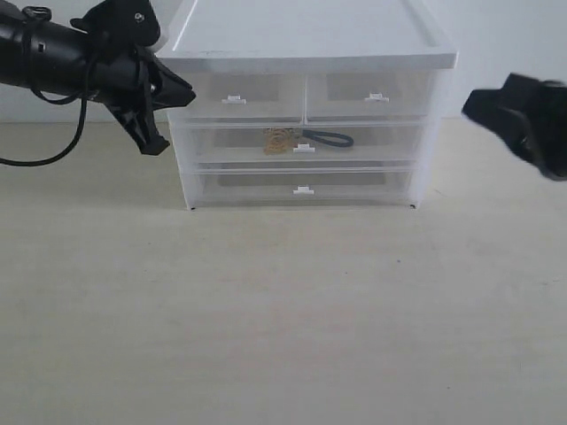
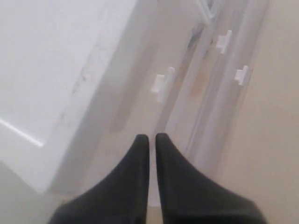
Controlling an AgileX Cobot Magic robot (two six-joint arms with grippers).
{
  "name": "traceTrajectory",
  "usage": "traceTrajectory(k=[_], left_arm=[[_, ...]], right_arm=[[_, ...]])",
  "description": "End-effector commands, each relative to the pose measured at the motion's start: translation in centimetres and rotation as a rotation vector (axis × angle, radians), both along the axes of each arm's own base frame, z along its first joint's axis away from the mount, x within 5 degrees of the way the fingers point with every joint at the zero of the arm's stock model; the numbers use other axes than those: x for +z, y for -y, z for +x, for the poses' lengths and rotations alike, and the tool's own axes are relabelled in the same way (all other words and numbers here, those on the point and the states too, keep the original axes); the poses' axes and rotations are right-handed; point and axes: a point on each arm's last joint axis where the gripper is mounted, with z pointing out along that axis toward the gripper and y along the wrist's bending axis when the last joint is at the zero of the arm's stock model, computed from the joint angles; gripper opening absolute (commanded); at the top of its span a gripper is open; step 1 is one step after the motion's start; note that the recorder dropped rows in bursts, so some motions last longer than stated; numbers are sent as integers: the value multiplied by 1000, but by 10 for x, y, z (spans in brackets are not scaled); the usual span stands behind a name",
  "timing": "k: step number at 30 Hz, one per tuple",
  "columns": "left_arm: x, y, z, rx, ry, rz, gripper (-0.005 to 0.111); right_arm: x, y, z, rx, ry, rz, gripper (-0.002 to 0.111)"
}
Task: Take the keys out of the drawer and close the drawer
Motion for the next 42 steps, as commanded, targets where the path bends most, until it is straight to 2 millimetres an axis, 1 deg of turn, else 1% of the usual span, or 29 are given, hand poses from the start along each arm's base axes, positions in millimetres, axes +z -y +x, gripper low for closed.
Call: traceTrajectory(k=[1,3,5,8,11,13,18,19,22,24,25,27,28,29,31,32,33,37,42], left_arm=[[7,3,3,5,22,-27,4],[6,4,6,4,22,-26,4],[4,4,7,-2,22,-17,4],[-2,5,9,-6,18,-19,4],[-7,7,14,-26,34,-6,4],[-9,8,18,-20,33,-22,4],[-8,10,26,-20,43,-34,4],[-6,11,26,-21,45,-37,4],[-5,12,27,-31,46,-43,4],[-5,16,25,-48,46,-37,4],[-6,17,24,-64,52,-12,4],[-8,25,23,-79,81,53,4],[-8,27,23,-63,98,70,4],[-8,29,25,-35,117,86,4],[-8,33,27,-26,129,92,4],[-9,36,27,-37,126,90,4],[-9,37,27,-40,127,89,4],[-14,39,35,-25,130,97,4],[-20,38,43,3,137,111,4]], right_arm=[[-27,-5,31,27,-97,0,0],[-34,-12,42,108,-88,-24,0],[-37,-18,50,180,-72,4,0],[-42,-21,60,189,-127,88,0],[-50,-23,69,201,-161,94,0],[-57,-25,78,213,-193,132,0],[-72,-38,98,360,-209,390,0],[-77,-39,102,378,-214,421,0],[-110,-39,113,345,-307,474,0],[-126,-40,120,334,-343,483,0],[-131,-40,122,339,-353,479,2],[-140,-41,127,338,-373,484,11],[-142,-44,129,344,-376,485,16],[-144,-46,131,347,-375,485,24],[-142,-54,132,372,-365,476,35],[-140,-58,133,382,-356,476,39],[-137,-62,135,390,-346,477,41],[-127,-78,143,414,-323,509,42],[-117,-84,152,418,-320,558,42]])
